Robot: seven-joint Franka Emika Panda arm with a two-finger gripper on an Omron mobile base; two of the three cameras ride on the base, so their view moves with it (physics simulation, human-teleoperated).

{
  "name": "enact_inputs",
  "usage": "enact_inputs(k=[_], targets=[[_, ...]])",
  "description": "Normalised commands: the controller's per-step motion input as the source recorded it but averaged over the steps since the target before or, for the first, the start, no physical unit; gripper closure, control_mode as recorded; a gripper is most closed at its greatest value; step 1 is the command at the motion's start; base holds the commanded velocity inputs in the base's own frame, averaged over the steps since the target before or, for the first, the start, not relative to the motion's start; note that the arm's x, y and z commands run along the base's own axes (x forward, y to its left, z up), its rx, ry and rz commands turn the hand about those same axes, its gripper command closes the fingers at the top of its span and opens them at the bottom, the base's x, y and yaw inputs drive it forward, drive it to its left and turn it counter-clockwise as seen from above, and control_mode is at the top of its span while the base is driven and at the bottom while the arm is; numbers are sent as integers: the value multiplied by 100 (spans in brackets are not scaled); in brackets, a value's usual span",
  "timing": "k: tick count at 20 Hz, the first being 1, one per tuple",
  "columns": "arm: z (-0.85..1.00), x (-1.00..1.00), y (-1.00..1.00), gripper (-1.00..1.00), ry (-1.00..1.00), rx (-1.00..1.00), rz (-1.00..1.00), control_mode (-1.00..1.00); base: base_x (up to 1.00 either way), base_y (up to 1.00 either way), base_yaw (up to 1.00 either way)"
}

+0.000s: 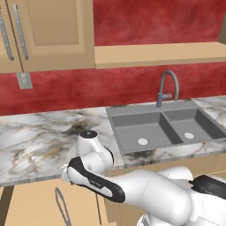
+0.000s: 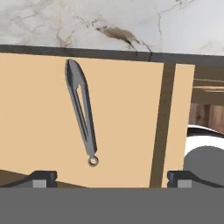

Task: Take the tongs from the drawer on the left and place them on the dining counter next to the tray containing the kebab skewer.

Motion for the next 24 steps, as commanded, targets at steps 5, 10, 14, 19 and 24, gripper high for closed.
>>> enact_inputs(k=[5, 10, 14, 19, 24], targets=[[-33, 0, 33, -100, 0, 0, 0, -100, 0, 0, 0], [-17, 0, 22, -100, 5, 0, 0, -100, 0, 0, 0], [-32, 0, 24, -100, 5, 0, 0, -100, 0, 0, 0], [-32, 5, 22, -100, 4, 0, 0, -100, 0, 0, 0], [-12, 14, 4, -100, 0, -1, 0, -100, 0, 0, 0]])
